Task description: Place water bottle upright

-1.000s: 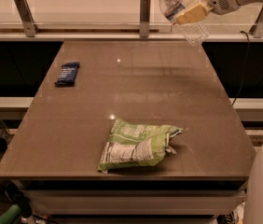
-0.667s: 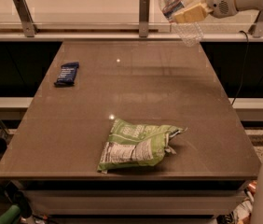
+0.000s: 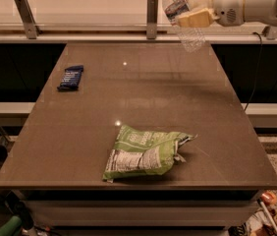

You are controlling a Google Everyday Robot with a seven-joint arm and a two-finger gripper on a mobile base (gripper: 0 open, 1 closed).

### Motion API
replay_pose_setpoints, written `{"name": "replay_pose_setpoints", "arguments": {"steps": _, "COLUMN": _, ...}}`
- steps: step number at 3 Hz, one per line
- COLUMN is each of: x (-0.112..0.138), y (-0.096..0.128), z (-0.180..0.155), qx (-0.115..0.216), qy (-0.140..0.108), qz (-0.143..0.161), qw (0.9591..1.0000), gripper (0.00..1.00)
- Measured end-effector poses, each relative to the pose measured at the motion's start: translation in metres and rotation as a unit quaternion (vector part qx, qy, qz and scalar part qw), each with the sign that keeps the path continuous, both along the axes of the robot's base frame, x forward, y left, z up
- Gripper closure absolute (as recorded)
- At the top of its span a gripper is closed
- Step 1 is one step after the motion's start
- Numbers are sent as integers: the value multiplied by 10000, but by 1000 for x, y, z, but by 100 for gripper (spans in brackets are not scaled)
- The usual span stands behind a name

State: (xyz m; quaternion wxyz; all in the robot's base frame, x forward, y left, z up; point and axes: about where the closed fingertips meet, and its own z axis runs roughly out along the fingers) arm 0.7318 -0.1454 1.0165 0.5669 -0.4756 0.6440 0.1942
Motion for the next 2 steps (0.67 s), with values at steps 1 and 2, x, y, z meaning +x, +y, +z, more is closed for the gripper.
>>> {"name": "replay_pose_setpoints", "arguments": {"steps": 1, "x": -4, "y": 13, "z": 1, "qx": 331, "qy": -196, "qz": 204, "qw": 9991, "gripper": 100}}
{"name": "replay_pose_setpoints", "arguments": {"steps": 2, "x": -7, "y": 22, "z": 0, "qx": 611, "qy": -325, "qz": 331, "qw": 9971, "gripper": 100}}
